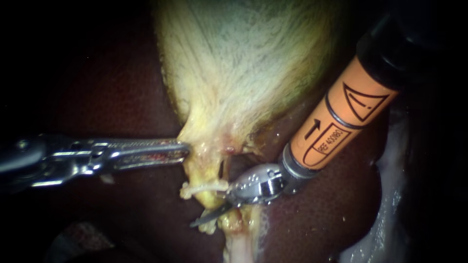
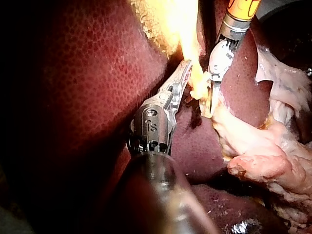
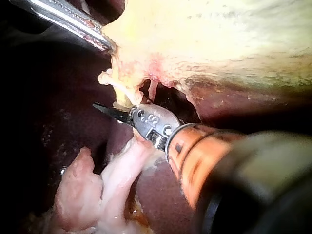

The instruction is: Go to the cutting position left tube

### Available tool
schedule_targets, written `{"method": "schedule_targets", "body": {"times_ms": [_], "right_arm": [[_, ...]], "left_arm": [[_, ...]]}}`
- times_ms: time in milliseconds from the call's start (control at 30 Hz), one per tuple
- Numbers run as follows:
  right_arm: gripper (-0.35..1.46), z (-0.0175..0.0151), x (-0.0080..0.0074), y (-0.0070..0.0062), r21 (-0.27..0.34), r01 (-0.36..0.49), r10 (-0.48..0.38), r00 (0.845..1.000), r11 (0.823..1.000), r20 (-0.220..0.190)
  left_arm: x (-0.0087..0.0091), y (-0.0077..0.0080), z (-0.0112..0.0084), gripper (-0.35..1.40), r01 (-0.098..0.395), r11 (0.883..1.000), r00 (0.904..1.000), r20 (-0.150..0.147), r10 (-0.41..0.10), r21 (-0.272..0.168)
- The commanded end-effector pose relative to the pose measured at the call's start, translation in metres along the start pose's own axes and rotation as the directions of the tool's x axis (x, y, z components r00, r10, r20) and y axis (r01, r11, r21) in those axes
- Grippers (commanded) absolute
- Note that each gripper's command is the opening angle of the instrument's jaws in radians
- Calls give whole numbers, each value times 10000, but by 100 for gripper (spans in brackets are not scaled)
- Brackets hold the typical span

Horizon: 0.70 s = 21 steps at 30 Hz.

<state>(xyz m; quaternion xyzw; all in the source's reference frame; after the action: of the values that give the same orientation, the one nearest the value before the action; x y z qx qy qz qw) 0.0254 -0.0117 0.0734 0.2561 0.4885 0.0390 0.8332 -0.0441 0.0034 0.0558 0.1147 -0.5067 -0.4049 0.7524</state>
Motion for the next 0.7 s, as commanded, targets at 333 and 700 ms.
{"method": "schedule_targets", "body": {"times_ms": [333, 700], "right_arm": [[106, 2, -2, -2, 544, 966, -962, 9953, 9938, -106], [99, 2, -7, 7, 570, 1432, -1427, 9897, 9880, -128]], "left_arm": [[-1, 11, 3, -35, -104, 9999, 9999, -8, 104, 54], [-1, 14, 8, -35, -159, 9999, 9999, -6, 159, 55]]}}
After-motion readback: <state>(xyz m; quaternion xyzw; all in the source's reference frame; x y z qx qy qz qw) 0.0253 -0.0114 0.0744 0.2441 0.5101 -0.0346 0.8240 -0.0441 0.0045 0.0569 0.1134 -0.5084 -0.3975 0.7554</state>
